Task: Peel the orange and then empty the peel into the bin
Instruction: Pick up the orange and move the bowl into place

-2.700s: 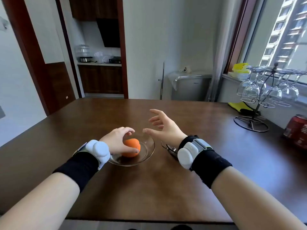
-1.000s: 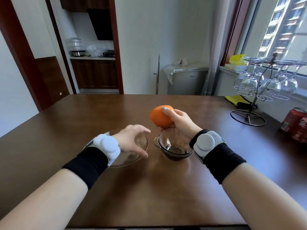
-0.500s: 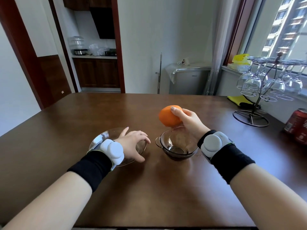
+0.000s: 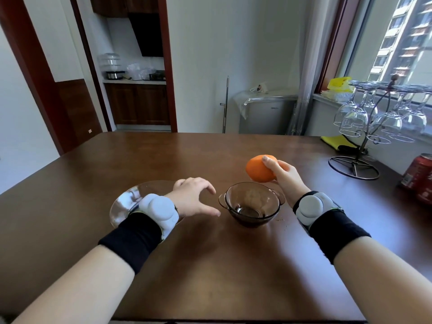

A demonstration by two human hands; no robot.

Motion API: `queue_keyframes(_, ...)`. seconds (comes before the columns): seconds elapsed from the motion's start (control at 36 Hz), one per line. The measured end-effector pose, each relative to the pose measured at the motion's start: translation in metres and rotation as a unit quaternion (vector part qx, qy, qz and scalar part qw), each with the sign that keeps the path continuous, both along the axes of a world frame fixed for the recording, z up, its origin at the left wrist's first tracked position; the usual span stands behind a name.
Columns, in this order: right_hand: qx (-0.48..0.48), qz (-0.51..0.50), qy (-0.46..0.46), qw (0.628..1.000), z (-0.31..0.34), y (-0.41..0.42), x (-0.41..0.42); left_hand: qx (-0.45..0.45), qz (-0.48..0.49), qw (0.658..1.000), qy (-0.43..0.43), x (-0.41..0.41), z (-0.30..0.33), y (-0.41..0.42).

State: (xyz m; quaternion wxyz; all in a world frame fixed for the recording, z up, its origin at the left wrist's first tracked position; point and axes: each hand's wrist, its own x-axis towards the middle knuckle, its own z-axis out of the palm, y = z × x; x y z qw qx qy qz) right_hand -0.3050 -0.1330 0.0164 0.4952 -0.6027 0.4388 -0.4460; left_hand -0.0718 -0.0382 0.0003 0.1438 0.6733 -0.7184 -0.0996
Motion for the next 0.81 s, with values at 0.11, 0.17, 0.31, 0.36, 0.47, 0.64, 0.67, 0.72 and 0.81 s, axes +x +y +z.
queue_keyframes(0.11, 0.016, -0.011, -0.014, 1.0, -0.004, 0.004, -0.001, -0.017, -0.006, 1.0, -0.018, -0.015, -0.002, -0.009)
queue_keyframes(0.17, 0.028, -0.003, -0.031, 0.999, -0.003, 0.006, 0.001, -0.024, 0.001, 1.0, -0.02, -0.018, -0.002, -0.011)
queue_keyframes(0.31, 0.042, 0.004, -0.091, 0.995, 0.002, 0.014, 0.009, -0.031, 0.009, 0.999, -0.02, -0.016, -0.001, -0.011)
queue_keyframes(0.36, 0.042, -0.008, -0.099, 0.994, 0.003, 0.017, 0.011, -0.032, 0.017, 0.999, -0.016, -0.015, 0.001, -0.01)
queue_keyframes(0.47, 0.022, -0.047, -0.068, 0.996, 0.004, 0.019, 0.014, -0.028, 0.024, 0.999, -0.029, -0.02, 0.003, -0.008)
queue_keyframes(0.64, 0.05, -0.06, -0.067, 0.995, 0.005, 0.016, 0.006, -0.03, 0.027, 0.999, -0.021, -0.037, 0.002, -0.005)
queue_keyframes(0.67, 0.057, -0.058, -0.074, 0.994, 0.004, 0.016, 0.004, -0.035, 0.031, 0.999, -0.018, -0.038, 0.001, -0.004)
queue_keyframes(0.72, 0.067, -0.051, -0.093, 0.992, 0.002, 0.017, 0.003, -0.037, 0.038, 0.999, 0.001, -0.037, 0.002, -0.003)
queue_keyframes(0.81, 0.082, -0.031, -0.118, 0.989, 0.001, 0.018, 0.006, -0.027, 0.044, 0.998, 0.023, -0.033, 0.005, -0.001)
